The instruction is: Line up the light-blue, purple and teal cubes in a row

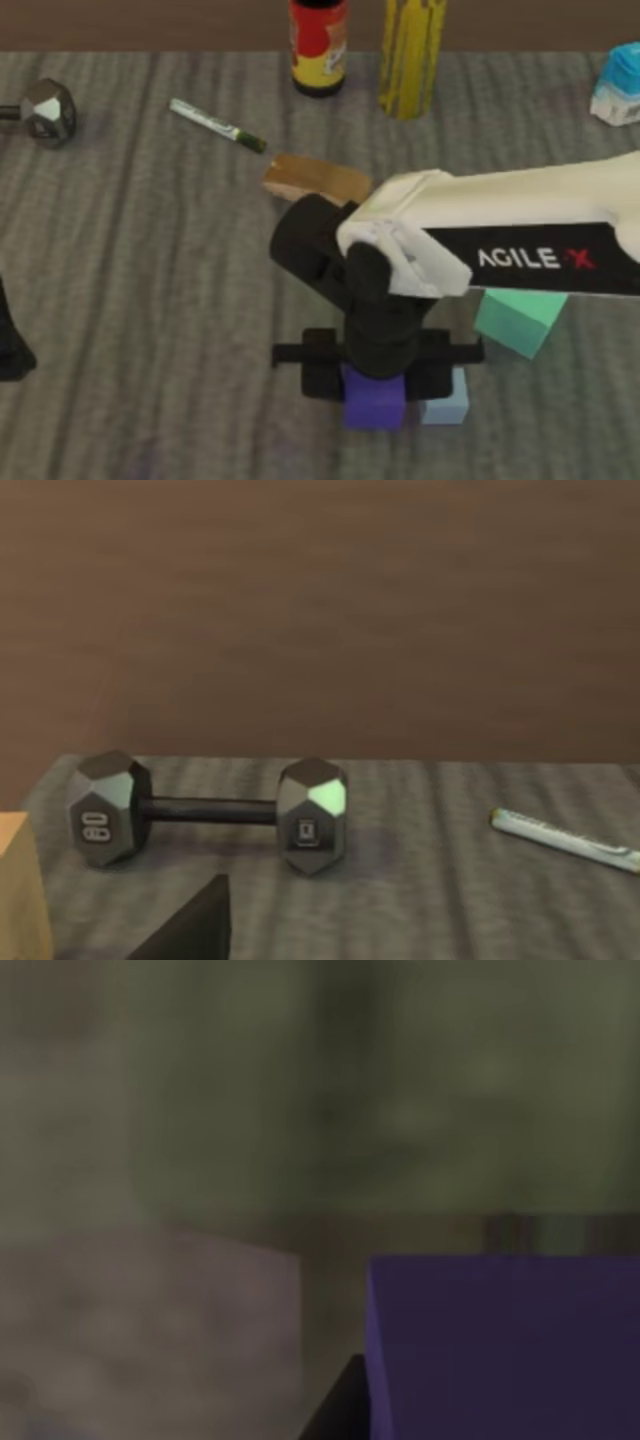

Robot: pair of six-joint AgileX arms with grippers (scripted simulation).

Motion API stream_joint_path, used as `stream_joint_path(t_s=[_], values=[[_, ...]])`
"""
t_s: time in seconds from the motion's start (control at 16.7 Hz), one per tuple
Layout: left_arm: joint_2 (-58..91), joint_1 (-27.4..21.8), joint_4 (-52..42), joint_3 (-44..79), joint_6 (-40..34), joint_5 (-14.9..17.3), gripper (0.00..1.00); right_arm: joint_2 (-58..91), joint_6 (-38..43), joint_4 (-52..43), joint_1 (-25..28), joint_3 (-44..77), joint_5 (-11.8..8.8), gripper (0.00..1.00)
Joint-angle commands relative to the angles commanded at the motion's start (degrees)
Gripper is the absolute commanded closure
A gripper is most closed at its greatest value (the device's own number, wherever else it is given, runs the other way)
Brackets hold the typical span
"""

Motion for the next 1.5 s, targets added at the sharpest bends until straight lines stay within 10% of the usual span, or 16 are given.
stream_joint_path(t_s=[0.18, 0.96, 1.5], values=[[0.0, 0.0, 0.0, 0.0, 0.0, 0.0, 0.0, 0.0, 0.0, 0.0, 0.0, 0.0, 0.0, 1.0], [0.0, 0.0, 0.0, 0.0, 0.0, 0.0, 0.0, 0.0, 0.0, 0.0, 0.0, 0.0, 0.0, 0.02], [0.0, 0.0, 0.0, 0.0, 0.0, 0.0, 0.0, 0.0, 0.0, 0.0, -0.1, 0.0, 0.0, 0.0]])
